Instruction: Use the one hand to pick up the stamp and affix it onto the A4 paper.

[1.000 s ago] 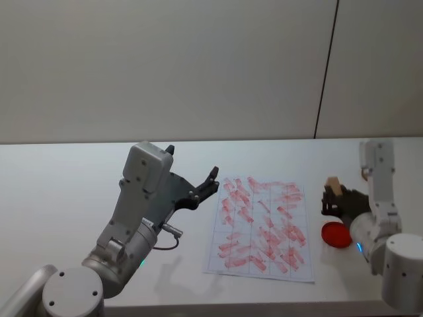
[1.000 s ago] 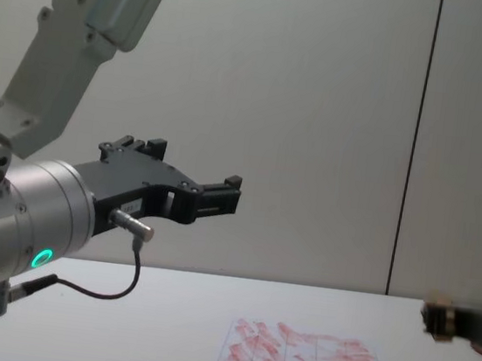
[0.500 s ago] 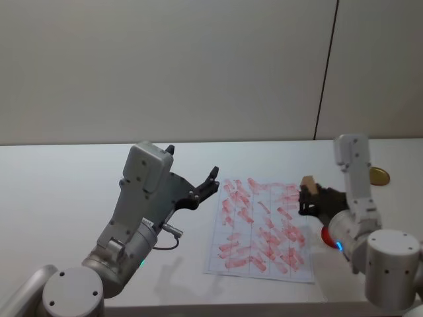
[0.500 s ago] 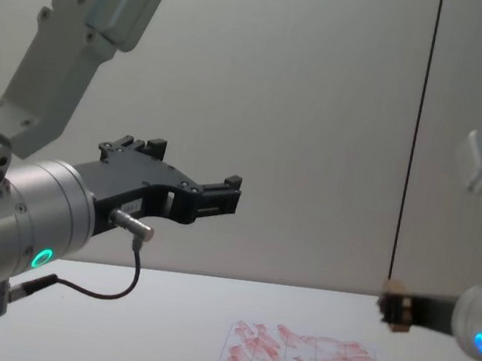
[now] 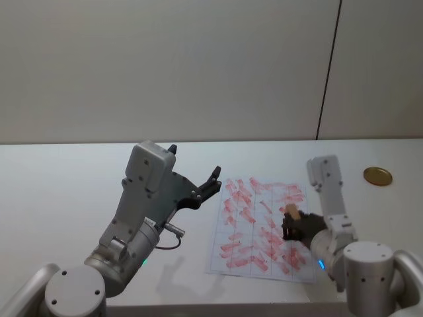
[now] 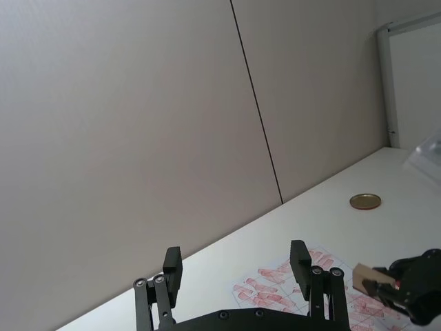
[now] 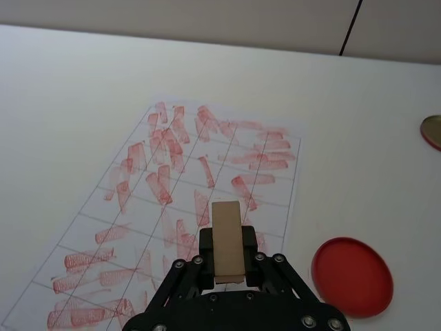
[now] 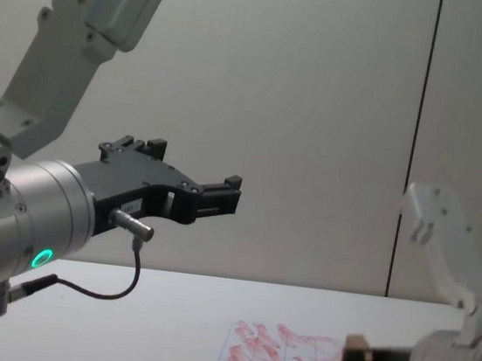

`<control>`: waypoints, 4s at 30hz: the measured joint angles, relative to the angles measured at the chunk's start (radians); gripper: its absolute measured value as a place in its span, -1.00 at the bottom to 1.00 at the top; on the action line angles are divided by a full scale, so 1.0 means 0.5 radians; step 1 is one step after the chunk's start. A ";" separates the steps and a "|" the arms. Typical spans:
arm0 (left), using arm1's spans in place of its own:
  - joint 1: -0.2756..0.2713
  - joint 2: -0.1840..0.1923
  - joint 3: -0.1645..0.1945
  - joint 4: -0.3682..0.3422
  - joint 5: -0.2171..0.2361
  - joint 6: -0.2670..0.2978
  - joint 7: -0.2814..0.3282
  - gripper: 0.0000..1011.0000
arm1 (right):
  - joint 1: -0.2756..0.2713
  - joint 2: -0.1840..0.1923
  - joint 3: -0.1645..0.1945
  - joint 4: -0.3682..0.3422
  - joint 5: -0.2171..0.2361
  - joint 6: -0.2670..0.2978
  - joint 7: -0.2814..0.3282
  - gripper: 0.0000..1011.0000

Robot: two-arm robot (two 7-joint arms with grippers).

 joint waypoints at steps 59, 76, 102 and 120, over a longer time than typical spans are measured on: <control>0.000 0.000 0.000 0.000 0.000 0.000 0.000 0.96 | 0.130 -0.102 0.011 0.468 0.022 -0.035 0.001 -0.57; 0.000 0.000 0.000 0.000 0.000 0.000 0.000 0.96 | 0.138 -0.113 0.020 0.422 0.032 0.073 -0.015 -0.57; 0.000 0.000 0.000 0.000 0.000 0.000 0.000 0.96 | 0.025 -0.077 0.064 -0.096 0.114 0.079 -0.043 -0.57; 0.000 0.000 0.000 0.000 0.000 0.000 0.000 0.96 | -0.020 -0.008 0.166 -0.293 0.131 0.083 -0.171 -0.57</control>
